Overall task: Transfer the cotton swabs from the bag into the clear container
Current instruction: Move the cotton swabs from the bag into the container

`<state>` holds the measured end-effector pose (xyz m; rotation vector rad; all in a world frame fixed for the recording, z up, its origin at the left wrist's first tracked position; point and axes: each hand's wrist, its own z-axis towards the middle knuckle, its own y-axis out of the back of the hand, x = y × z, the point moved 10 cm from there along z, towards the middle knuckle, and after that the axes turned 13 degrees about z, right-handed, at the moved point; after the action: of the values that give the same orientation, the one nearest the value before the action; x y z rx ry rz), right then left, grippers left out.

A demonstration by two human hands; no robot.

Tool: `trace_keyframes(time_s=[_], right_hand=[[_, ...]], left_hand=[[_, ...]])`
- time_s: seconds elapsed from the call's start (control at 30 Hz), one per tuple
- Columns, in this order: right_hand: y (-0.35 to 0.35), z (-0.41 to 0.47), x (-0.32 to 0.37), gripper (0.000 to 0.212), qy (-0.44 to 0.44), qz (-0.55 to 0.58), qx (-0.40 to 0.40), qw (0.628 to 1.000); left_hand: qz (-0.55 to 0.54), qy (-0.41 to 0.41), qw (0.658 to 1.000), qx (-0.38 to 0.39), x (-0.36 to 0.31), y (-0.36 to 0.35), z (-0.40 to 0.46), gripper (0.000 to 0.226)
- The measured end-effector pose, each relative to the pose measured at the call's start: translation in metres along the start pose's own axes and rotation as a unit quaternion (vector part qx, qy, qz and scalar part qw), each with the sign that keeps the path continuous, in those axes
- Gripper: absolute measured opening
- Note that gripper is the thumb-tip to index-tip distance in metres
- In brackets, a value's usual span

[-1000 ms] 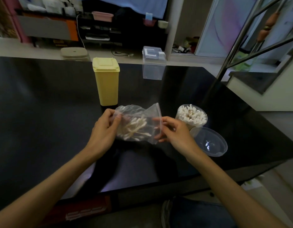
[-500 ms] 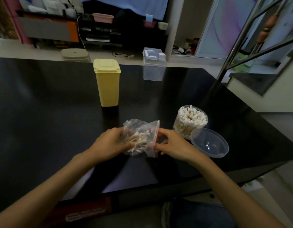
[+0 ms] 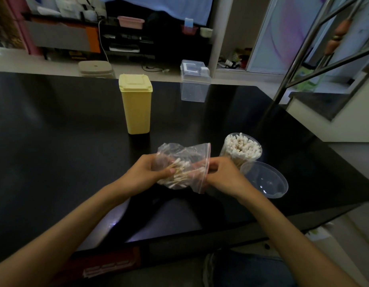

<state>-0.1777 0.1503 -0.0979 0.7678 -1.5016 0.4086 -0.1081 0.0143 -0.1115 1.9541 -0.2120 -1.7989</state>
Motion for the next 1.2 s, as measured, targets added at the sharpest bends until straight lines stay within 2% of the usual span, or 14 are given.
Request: trace_keyframes(time_s=[0.3, 0.4, 0.6, 0.73, 0.83, 0.93, 1.07, 1.2], right_hand=[[-0.001, -0.001, 0.002, 0.012, -0.012, 0.058, -0.021, 0.998], [-0.001, 0.0, 0.004, 0.019, -0.01, 0.052, -0.021, 0.998], [-0.007, 0.001, -0.002, 0.024, -0.033, -0.008, 0.034, 0.999], [-0.007, 0.001, -0.008, 0.021, -0.055, -0.009, 0.033, 0.998], [-0.005, 0.004, -0.009, 0.031, -0.033, -0.029, 0.029, 0.999], [-0.008, 0.003, -0.006, 0.037, -0.017, -0.079, 0.051, 0.995], [-0.009, 0.002, -0.01, 0.033, -0.028, -0.166, 0.075, 0.983], [0.001, 0.003, -0.005, 0.02, -0.012, -0.187, 0.032, 0.982]], left_hand=[[-0.087, 0.022, 0.996, -0.03, 0.0, 0.002, -0.001, 0.017], [-0.102, 0.028, 0.994, -0.007, 0.0, -0.001, -0.002, 0.017], [-0.115, 0.028, 0.992, 0.046, -0.003, -0.011, -0.005, 0.022], [-0.131, 0.031, 0.99, 0.033, 0.0, -0.01, -0.005, 0.026], [-0.122, 0.029, 0.992, 0.031, 0.001, -0.01, -0.003, 0.027], [-0.122, 0.024, 0.99, 0.07, -0.003, -0.016, -0.004, 0.023], [-0.109, 0.015, 0.989, 0.1, -0.006, -0.02, -0.006, 0.019], [-0.099, 0.02, 0.993, 0.059, -0.003, -0.012, -0.002, 0.021]])
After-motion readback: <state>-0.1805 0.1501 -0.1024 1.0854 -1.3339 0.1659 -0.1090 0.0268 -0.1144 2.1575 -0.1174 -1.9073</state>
